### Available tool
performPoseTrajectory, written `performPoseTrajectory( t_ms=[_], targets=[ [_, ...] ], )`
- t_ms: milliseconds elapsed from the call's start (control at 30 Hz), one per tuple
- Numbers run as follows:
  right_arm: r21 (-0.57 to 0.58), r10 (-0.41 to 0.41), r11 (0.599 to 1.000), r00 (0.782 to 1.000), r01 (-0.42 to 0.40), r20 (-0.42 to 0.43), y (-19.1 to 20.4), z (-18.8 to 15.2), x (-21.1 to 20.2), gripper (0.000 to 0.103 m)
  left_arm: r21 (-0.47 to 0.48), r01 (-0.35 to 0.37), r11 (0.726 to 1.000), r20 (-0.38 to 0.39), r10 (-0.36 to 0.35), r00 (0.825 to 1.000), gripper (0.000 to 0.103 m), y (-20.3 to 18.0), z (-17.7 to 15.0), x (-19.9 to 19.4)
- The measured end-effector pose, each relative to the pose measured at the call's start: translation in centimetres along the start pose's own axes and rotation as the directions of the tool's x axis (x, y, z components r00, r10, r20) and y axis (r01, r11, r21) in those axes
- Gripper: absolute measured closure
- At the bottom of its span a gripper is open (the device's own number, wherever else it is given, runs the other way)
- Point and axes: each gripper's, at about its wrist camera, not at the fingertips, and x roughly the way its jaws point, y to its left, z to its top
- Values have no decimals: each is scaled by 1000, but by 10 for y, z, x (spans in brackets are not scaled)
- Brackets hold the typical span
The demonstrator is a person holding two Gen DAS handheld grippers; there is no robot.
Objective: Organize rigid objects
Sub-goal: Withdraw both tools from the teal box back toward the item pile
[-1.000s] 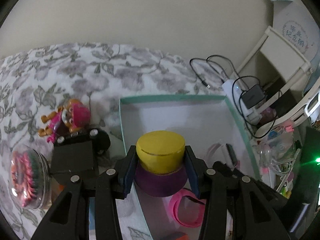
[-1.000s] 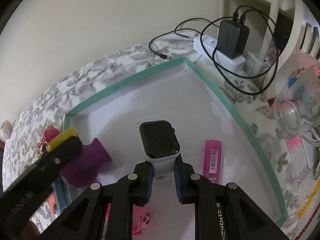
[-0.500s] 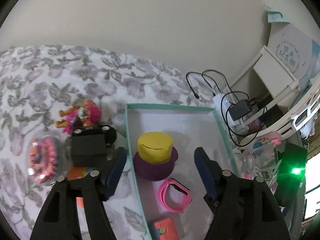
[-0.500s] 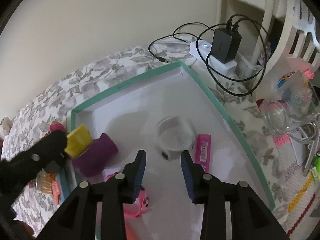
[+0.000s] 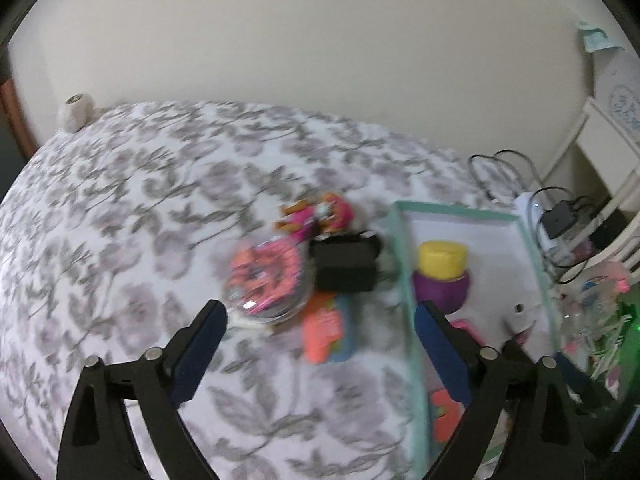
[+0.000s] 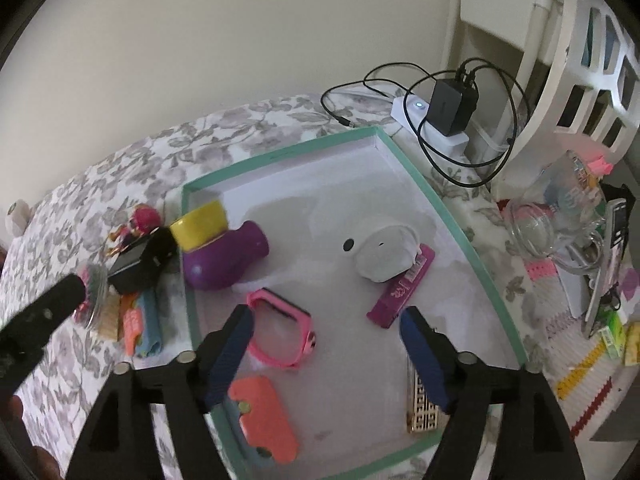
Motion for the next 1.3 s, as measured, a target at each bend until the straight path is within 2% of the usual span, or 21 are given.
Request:
performPoseTrajectory(
  t_ms=[100, 167, 267, 533, 767, 1000, 1167, 1300],
  targets=[
    [-3, -2, 1000, 1000, 2, 14, 2, -6, -7, 5, -16, -15, 1000, -4, 15, 1000, 4, 11, -7, 0],
    [-4, -7, 1000, 1000, 7, 21, 5, -9, -11, 3, -26, -25, 999, -4, 25, 1000, 0, 21, -11, -2],
    [-16, -7, 1000, 999, 8, 33, 12, -13, -16, 0, -54, -32, 998, 6, 32, 999, 0, 37, -15, -6],
    [-78, 61, 995, 995, -55, 74, 49, -11, -37, 0, -163, -82, 983, 6, 84, 996, 0, 99, -10, -10],
    [-145, 123, 983, 988, -109, 96, 93, -2, -46, 0, -261, -82, 962, -1, 85, 996, 0, 142, 1, -13],
    [-198, 153, 970, 987, -142, 41, 126, -1, -19, 0, -286, -73, 955, -48, 62, 997, 0, 156, 9, 4],
    [-218, 169, 962, 986, -167, -9, 135, -1, 6, 0, -295, -48, 954, -86, 24, 996, 0, 150, 17, 20],
    [-228, 163, 959, 986, -168, -39, 141, -3, 25, 0, -283, -34, 958, -82, 12, 997, 0, 138, 24, 27]
  ],
)
